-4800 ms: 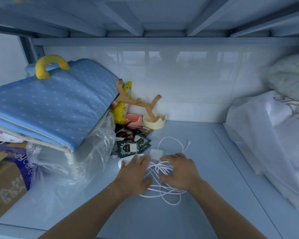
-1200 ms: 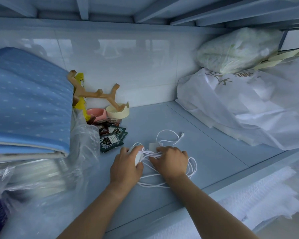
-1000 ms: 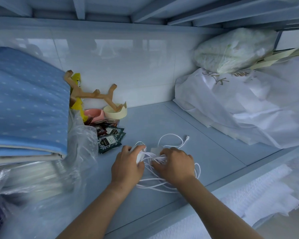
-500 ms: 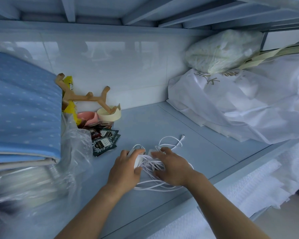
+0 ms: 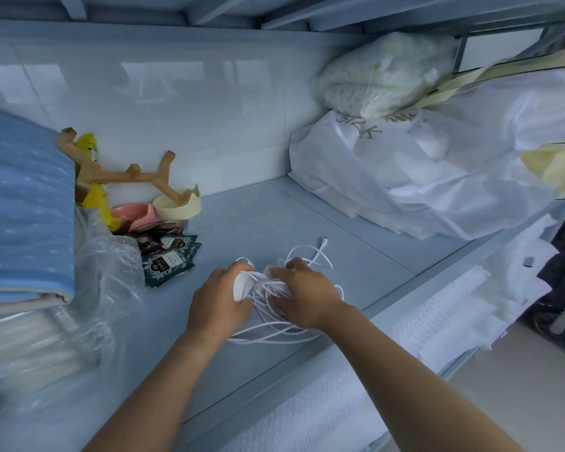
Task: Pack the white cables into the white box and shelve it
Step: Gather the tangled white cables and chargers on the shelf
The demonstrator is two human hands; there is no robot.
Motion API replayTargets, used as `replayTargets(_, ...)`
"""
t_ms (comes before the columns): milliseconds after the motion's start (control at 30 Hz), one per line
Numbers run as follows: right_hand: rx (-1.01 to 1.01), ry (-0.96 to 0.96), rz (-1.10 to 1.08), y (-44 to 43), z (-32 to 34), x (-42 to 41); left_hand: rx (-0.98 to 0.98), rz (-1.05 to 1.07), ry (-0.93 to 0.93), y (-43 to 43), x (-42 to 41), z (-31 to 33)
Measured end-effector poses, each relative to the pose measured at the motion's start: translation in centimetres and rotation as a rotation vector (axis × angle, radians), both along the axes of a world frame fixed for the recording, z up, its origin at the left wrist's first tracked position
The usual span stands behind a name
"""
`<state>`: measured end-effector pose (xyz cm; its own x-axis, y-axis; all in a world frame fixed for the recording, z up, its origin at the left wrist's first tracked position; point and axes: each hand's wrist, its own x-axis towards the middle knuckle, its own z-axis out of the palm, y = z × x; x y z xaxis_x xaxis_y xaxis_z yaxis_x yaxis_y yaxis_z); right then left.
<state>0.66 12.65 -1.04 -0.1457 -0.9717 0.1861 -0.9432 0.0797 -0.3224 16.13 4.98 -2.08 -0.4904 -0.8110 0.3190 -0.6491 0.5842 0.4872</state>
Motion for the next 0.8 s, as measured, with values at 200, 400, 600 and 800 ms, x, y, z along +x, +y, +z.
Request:
replayTargets(200, -0.131, 0.087, -0.094, 4.3, 0.4, -2.0, -0.051, -0.114, 0.122, 2.8, -2.5, 0.8)
replayTargets(400, -0.215, 0.049, -0.295, 13.4, 0.9, -6.8, -0.105, -0.289, 0.196, 9.4, -9.9, 1.6)
replayTargets(600, -0.225, 0.029, -0.544, 26.1, 0.4, -11.9, -0.09, -0.505, 0.195, 19.6, -18.1, 1.2)
replayTargets(800, -0.209, 0.031, -0.756, 41.1, -0.2, -15.4, -0.029, -0.742, 0.21, 32.9, -25.0, 0.5)
